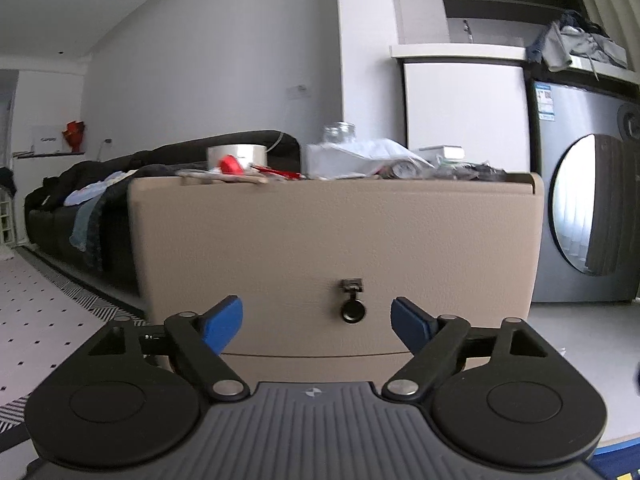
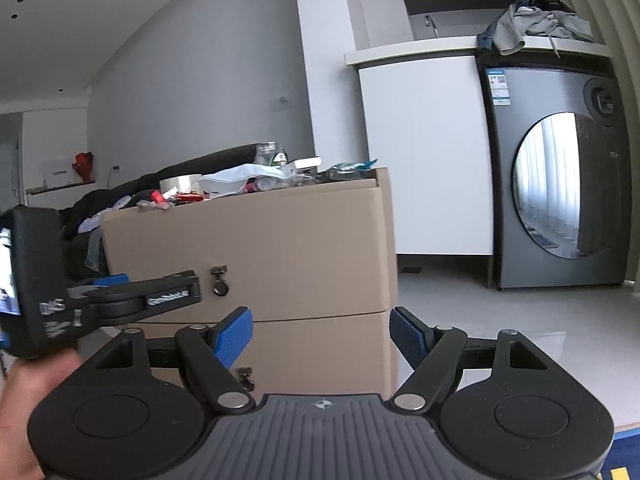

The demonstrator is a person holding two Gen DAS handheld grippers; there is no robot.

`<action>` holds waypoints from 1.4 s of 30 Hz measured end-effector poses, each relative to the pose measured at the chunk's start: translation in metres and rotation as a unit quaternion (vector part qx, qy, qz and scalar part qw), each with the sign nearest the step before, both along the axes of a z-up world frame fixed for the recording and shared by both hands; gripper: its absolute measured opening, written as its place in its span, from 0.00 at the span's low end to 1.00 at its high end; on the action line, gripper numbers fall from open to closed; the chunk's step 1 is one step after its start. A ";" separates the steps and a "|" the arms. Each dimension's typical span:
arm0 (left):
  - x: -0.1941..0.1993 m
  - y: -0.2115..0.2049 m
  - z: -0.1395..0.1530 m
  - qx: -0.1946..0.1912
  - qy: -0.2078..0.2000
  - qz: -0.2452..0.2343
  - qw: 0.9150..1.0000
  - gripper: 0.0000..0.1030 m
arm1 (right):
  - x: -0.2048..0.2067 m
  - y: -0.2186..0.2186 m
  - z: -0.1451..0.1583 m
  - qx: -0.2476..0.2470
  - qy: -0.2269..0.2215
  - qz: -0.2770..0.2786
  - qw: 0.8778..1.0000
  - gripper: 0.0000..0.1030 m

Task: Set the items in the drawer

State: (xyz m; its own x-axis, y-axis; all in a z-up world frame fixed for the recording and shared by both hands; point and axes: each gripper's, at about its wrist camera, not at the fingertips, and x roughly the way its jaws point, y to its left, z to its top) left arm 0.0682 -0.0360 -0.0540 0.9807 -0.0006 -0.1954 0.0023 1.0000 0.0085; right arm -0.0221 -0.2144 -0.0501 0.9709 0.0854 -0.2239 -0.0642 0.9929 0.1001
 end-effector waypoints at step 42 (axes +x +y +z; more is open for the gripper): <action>-0.122 0.054 -0.001 -0.045 -0.040 0.025 0.998 1.00 | -0.034 0.037 -0.010 -0.040 -0.057 0.066 0.995 0.76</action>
